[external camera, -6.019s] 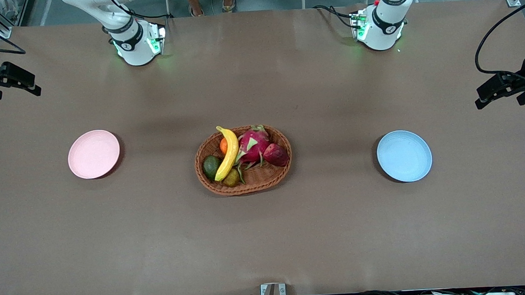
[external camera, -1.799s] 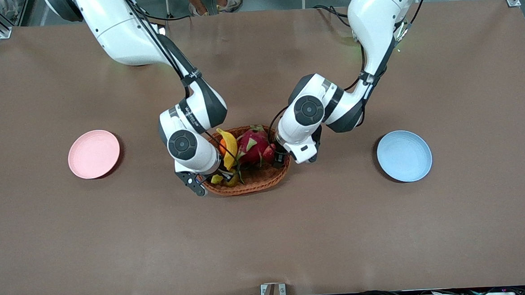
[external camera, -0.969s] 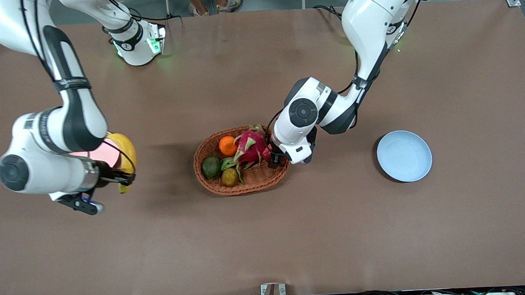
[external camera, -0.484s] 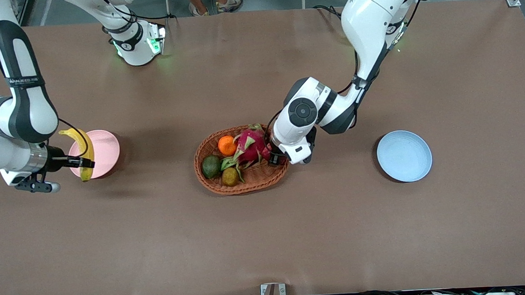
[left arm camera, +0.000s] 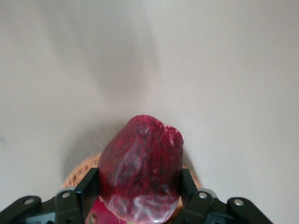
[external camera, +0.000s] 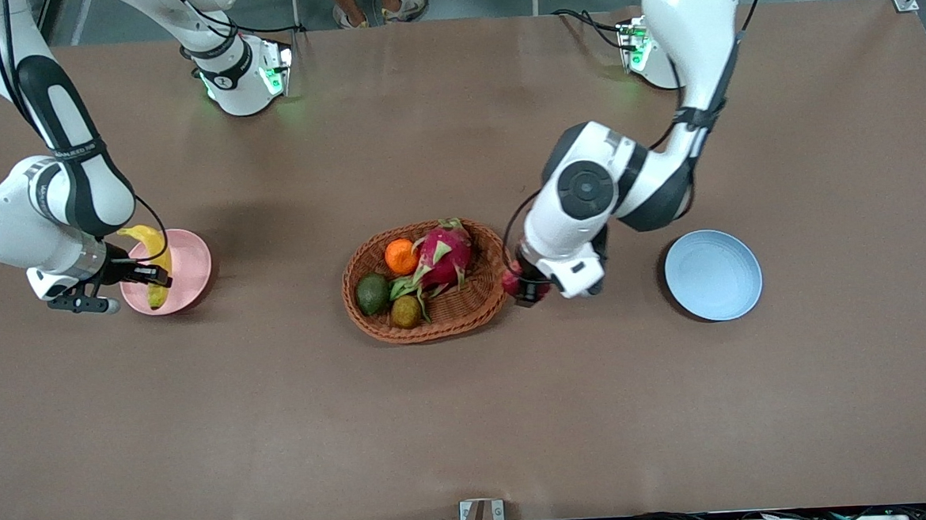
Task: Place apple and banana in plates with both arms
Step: 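Carry the banana to the pink plate while the left gripper carries the dragon fruit, then lower the banana onto the pink plate while the left gripper lowers the dragon fruit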
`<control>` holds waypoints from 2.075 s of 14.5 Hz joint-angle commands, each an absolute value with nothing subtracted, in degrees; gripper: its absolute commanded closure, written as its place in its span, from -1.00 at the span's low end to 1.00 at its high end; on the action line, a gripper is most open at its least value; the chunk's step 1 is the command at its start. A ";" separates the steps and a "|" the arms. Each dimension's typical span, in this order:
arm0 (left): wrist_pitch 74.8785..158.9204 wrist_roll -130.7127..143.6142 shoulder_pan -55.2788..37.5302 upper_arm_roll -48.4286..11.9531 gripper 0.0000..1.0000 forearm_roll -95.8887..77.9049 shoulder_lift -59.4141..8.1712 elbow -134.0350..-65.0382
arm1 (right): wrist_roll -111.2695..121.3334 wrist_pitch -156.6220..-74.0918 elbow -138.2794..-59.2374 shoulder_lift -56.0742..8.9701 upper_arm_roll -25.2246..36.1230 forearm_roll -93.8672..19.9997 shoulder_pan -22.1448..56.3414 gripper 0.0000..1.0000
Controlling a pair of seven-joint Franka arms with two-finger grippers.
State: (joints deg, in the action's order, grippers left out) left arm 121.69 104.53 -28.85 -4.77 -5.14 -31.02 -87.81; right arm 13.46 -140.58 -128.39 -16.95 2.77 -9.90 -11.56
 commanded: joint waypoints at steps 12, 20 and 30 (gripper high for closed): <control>113.89 39.94 -5.11 -4.92 0.53 2.64 -18.46 -104.31 | 13.36 -143.01 -127.36 -20.13 1.41 -13.71 -11.78 -1.00; 130.94 27.25 0.44 -4.92 0.53 6.77 -22.85 -113.02 | 11.35 -109.90 -101.81 -19.34 1.85 -10.83 -11.34 -1.00; 132.19 27.33 1.41 -4.92 0.33 6.77 -24.61 -115.58 | 0.88 -83.67 -77.09 -19.42 1.41 1.39 -2.12 -1.00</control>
State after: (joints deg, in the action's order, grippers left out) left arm 131.39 27.73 0.80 -4.45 5.52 -25.64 -114.51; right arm 1.28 -85.56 -79.63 -18.65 1.29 -1.10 -3.14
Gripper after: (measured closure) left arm 0.269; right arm 0.000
